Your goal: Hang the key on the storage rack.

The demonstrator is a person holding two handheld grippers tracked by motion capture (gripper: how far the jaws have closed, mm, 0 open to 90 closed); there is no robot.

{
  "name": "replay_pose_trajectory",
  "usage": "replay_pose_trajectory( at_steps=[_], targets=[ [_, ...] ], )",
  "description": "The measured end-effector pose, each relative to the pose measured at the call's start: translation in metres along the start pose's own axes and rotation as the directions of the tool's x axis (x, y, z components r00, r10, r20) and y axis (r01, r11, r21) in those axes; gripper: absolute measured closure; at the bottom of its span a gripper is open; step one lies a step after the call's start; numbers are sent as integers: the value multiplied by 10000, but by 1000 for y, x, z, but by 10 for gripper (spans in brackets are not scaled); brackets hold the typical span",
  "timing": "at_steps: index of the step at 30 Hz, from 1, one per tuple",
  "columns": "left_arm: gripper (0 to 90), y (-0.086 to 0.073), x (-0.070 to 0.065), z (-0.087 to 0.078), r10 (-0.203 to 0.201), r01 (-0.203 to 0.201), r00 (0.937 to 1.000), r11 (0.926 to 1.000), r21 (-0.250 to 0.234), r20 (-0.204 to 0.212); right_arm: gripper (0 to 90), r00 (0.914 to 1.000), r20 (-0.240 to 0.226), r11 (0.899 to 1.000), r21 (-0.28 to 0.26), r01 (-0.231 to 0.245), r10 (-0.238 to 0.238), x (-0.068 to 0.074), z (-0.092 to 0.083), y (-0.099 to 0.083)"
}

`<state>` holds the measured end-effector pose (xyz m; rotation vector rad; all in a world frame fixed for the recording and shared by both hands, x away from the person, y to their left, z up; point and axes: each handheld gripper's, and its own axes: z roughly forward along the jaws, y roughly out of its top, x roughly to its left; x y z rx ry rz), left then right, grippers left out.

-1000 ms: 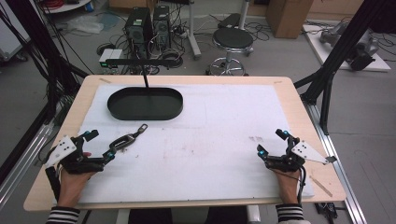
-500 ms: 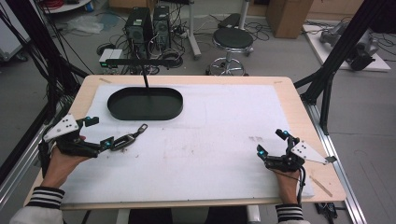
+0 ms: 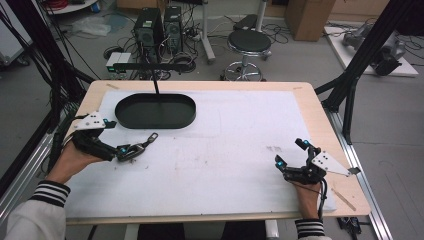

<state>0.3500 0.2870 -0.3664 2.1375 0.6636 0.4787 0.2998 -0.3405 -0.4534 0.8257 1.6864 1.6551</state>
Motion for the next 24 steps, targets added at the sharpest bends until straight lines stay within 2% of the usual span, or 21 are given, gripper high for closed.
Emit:
replay_pose_trajectory(
  at_steps=[2, 6, 7, 9, 10, 12, 15, 19, 20, 21, 24],
  targets=[
    [17, 3, -1, 6, 385, -373, 9991, 9975, 602, -189, 3, 10000, -3, 10000, -35, -85, 85, 0, 0, 0],
    [18, 7, -2, 17, 664, -671, 9977, 9862, 1515, 94, 3, 10000, -8, 10000, -33, -93, 93, 0, 0, 0],
    [18, 7, -2, 19, 626, -635, 9980, 9861, 1538, 108, 3, 10000, -8, 10000, -33, -95, 95, 0, 0, 0],
    [18, 8, 0, 23, 678, -708, 9974, 9804, 1839, 225, 3, 9999, -10, 9999, -36, -104, 104, 0, 0, 0],
    [18, 9, 2, 26, 546, -613, 9978, 9760, 2089, 377, 3, 10000, -3, 9999, -34, -95, 95, 0, 0, 0],
    [18, 9, 4, 28, 485, -573, 9978, 9731, 2230, 448, 3, 10000, -4, 10000, -29, -83, 83, 0, 0, 0],
    [18, 10, 9, 31, 382, -518, 9978, 9603, 2741, 549, 3, 9999, -22, 9999, -41, -131, 131, 0, 0, 0],
    [18, 11, 11, 36, 309, -486, 9976, 9495, 3100, 616, 3, 9999, -30, 9999, -37, -128, 128, 0, 0, 0],
    [18, 11, 11, 38, 357, -573, 9968, 9426, 3289, 715, 3, 9999, -31, 9999, -31, -129, 129, 0, 0, 0],
    [70, 11, 11, 39, 479, -711, 9960, 9360, 3449, 754, 3, 9999, -35, 9999, -34, -137, 137, 0, 0, 0],
    [99, 11, 9, 45, 506, -820, 9944, 9238, 3739, 930, 3, 9999, -17, 9999, -40, -112, 112, 0, 0, 0]
  ],
)
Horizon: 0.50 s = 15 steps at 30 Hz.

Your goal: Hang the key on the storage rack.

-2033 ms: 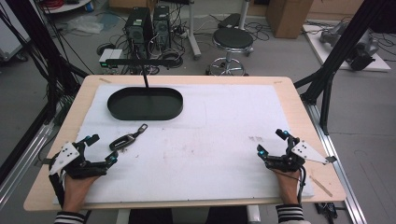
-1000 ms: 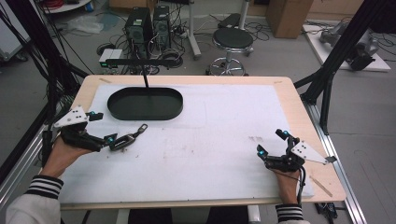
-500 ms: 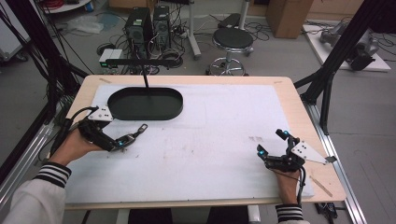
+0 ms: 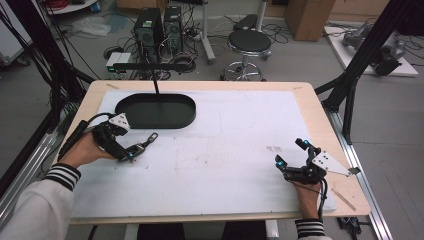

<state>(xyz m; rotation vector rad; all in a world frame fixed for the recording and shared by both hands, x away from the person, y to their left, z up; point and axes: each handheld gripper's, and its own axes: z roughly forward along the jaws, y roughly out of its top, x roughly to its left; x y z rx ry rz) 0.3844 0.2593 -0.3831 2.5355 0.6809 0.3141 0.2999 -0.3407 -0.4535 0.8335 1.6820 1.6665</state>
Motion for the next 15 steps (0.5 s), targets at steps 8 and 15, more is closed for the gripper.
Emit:
replay_pose_trajectory(
  at_steps=[8, 15],
  targets=[
    [141, 1, -1, 12, -19, -6, 9994, 9975, 705, 353, 3, 10000, 7, 10000, -40, 80, -80, -1, 0, 0],
    [179, 4, -2, 19, -77, 9, 9986, 9918, 1276, 526, 3, 10000, -3, 10000, -29, 56, -56, -1, 0, 0]
  ],
)
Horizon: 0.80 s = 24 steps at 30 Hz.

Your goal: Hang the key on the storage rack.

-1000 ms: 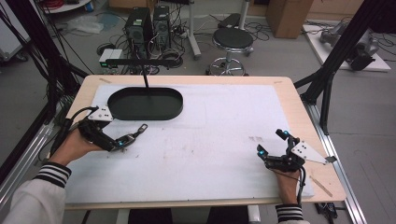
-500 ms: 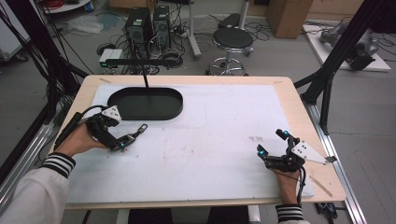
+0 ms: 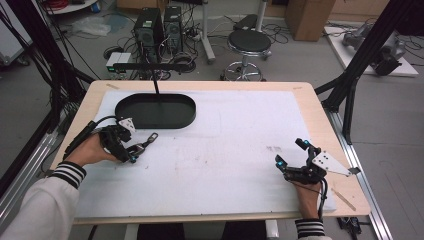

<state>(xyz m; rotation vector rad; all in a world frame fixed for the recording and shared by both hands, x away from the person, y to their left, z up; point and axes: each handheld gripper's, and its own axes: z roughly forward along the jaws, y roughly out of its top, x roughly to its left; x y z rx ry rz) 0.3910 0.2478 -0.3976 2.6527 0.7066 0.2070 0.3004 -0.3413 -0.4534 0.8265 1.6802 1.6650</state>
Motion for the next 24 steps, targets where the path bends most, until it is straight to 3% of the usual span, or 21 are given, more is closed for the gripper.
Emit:
replay_pose_trajectory(
  at_steps=[7, 9, 11, 12, 13, 14, 19, 24],
  targets=[
    [243, 3, 5, 3, 36, -45, 9998, 9989, 456, 187, 3, 10000, -14, 10000, 29, -35, 35, 0, 0, 0],
    [244, 2, 5, 5, -255, 247, 9995, 9988, 418, 204, 3, 10000, -7, 10000, 2, -11, 11, 0, 0, 0],
    [262, 1, 8, 5, -232, 217, 9995, 9980, 597, 236, 3, 10000, 9, 10000, 20, -25, 25, 0, 0, 0],
    [264, 0, 7, 6, -430, 418, 9988, 9979, 486, 231, 3, 10000, 1, 10000, 42, -60, 60, 0, 0, 0],
    [264, 0, 9, 5, -297, 279, 9992, 9973, 682, 256, 3, 10000, 1, 10000, 42, -60, 60, 0, 0, 0],
    [276, 0, 9, 6, -499, 479, 9981, 9973, 563, 348, 3, 10000, -6, 10000, 35, -68, 68, 0, 0, 0],
    [305, 1, 9, 8, -248, 204, 9986, 9955, 921, 471, 3, 10000, -20, 10000, 26, -78, 78, 0, 0, 0],
    [325, 1, 9, 11, -329, 288, 9988, 9940, 1053, 370, 3, 10000, -5, 10000, 43, -60, 60, 0, 0, 0]
  ],
)
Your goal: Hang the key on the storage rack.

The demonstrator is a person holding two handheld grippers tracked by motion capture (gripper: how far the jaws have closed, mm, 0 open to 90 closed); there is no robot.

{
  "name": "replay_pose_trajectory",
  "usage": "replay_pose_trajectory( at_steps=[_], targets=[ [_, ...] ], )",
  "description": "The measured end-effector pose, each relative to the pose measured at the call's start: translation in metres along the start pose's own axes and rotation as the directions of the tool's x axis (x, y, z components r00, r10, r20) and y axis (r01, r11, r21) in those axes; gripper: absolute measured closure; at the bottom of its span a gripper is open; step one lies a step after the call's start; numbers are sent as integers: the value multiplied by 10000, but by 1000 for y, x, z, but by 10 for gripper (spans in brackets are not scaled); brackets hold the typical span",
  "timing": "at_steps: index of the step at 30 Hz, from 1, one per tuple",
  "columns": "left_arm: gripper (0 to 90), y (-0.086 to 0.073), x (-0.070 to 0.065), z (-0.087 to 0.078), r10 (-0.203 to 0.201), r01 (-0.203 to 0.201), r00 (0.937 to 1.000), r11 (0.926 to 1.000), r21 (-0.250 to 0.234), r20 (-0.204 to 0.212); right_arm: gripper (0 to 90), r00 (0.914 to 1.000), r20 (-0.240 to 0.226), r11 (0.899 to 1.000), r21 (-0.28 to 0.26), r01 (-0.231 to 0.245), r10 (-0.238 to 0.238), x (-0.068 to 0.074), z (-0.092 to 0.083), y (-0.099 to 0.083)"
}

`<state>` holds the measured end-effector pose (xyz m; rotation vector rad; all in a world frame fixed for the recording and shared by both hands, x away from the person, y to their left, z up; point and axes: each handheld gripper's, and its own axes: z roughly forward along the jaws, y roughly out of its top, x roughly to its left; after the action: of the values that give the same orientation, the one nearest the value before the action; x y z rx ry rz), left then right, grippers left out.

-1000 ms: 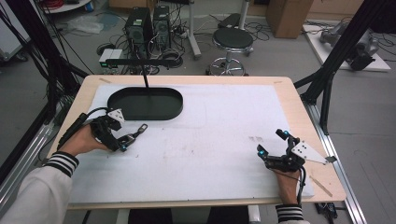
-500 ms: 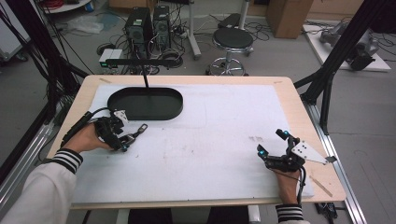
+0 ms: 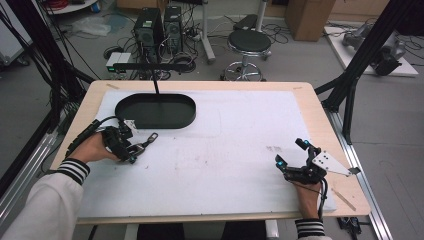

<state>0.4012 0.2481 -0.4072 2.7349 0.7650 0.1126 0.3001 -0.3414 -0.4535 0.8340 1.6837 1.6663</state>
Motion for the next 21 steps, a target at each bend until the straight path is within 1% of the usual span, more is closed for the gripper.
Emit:
replay_pose_trajectory(
  at_steps=[1, 2, 6, 7, 8, 9, 10, 13, 17, 20, 21],
  targets=[
    [338, 0, 1, 0, 33, -33, 10000, 10000, 34, -16, 3, 10000, -8, 10000, -16, 27, -27, 0, 0, 0],
    [356, 0, 1, -1, 61, -61, 10000, 10000, 38, 53, 3, 10000, 0, 10000, -40, 74, -74, 0, 0, 0],
    [386, 0, 1, 0, 14, -14, 9999, 10000, 17, 100, 3, 10000, -11, 10000, -14, 25, -25, 0, 0, 0],
    [405, 0, 1, 0, 47, -48, 9998, 10000, 68, 170, 3, 10000, -9, 10000, -11, 14, -14, 0, 0, 0],
    [467, 1, 1, 1, 47, -48, 9998, 9999, 92, 171, 3, 10000, 11, 10000, 12, 42, -42, 0, 0, 0],
    [467, 1, 1, 1, 50, -51, 10000, 9999, 134, 66, 3, 10000, 11, 10000, 12, 42, -42, 0, 0, 0],
    [477, 1, 1, 1, -97, 96, 9999, 9999, 91, 56, 3, 10000, -4, 10000, 4, 39, -39, 0, 0, 0],
    [483, 2, 0, 1, -209, 209, 9998, 9996, 181, 22, 3, 10000, 11, 10000, 12, 38, -38, 0, 0, 0],
    [486, 1, 0, 1, -210, 210, 9998, 9997, 112, 14, 3, 10000, -3, 10000, -8, 39, -39, 0, 0, 0],
    [487, 2, -2, 0, -54, 55, 9999, 9999, 100, -98, 3, 10000, -6, 10000, -8, 32, -32, 0, 0, 0],
    [487, 3, -3, -2, -15, 15, 9999, 10000, -2, -142, 3, 10000, -4, 10000, -5, 34, -34, 0, 0, 0]
  ],
)
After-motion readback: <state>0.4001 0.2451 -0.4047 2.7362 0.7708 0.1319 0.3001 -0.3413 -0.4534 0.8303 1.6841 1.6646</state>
